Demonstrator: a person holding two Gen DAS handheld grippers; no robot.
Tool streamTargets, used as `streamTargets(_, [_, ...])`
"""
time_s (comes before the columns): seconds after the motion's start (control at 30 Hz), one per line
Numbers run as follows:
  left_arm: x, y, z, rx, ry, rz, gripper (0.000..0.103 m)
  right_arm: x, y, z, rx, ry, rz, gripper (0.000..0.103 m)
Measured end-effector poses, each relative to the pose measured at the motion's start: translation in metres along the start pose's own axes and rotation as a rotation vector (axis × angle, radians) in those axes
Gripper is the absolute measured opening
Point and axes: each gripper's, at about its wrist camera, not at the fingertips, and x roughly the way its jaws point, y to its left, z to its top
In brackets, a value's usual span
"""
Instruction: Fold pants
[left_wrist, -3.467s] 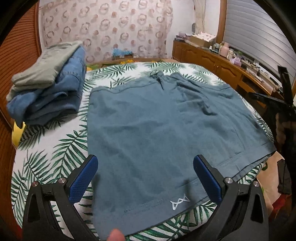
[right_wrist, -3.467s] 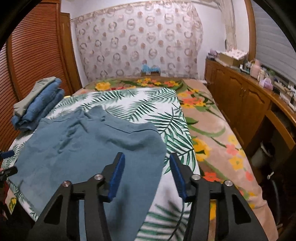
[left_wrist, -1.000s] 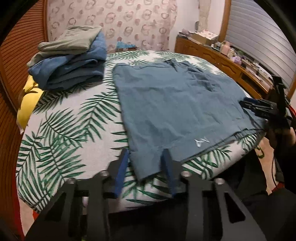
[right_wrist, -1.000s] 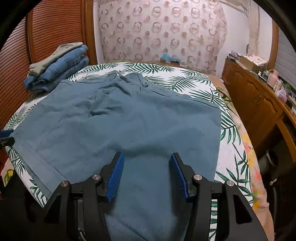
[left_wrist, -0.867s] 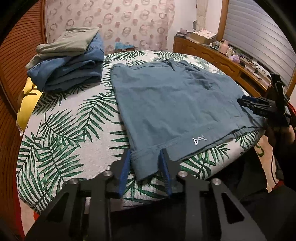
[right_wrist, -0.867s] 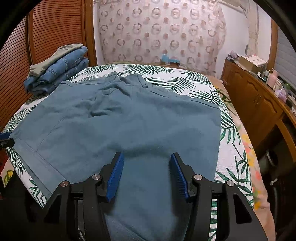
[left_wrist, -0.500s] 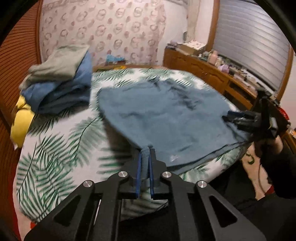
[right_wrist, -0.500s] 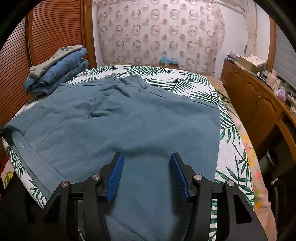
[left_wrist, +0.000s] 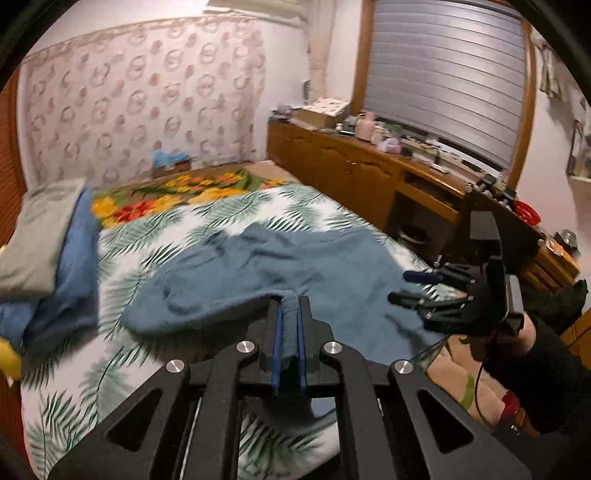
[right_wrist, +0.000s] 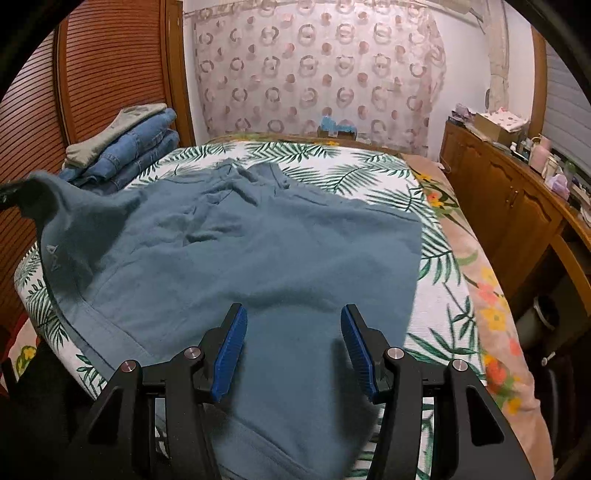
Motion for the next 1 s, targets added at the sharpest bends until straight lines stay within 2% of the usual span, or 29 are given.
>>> streamTargets(0.33, [0.028,-0.045,0.033,0.072,0.011,-0.098,0.008,-0.007,-0.004,0.0,0.009,-0.033,-0.007,0.055])
streamTargets(0.6, [0.035,-0.06,0.032,0.093,0.023,-0.08,0.009,-0.003,-0.004,-0.002,0.023,-0.042,-0.01,0.055])
streamTargets(0.7, [0.033,-0.061,0.03,0.101,0.017,-0.048,0.019,-0.003,-0.004,-0.001,0.027,-0.046,-0.007,0.055])
streamTargets(0.77, [0.031,-0.056,0.029,0.092,0.005,-0.03,0.04,-0.002,-0.001,0.0,0.029,-0.05,-0.004,0.055])
streamTargets(0.83, [0.027,-0.051,0.029,0.082,-0.008,-0.031,0.052,-0.001,0.002,0.001,0.026,-0.053,-0.002,0.055])
streamTargets(0.93, [0.021,-0.045,0.028,0.061,-0.025,-0.04,0.078,0.002,0.007,0.003,0.016,-0.055,0.001,0.055])
streamTargets(1.0, [0.019,-0.041,0.025,0.056,-0.031,-0.028,0.079,0.002,0.005,0.002,0.016,-0.059,0.008,0.055])
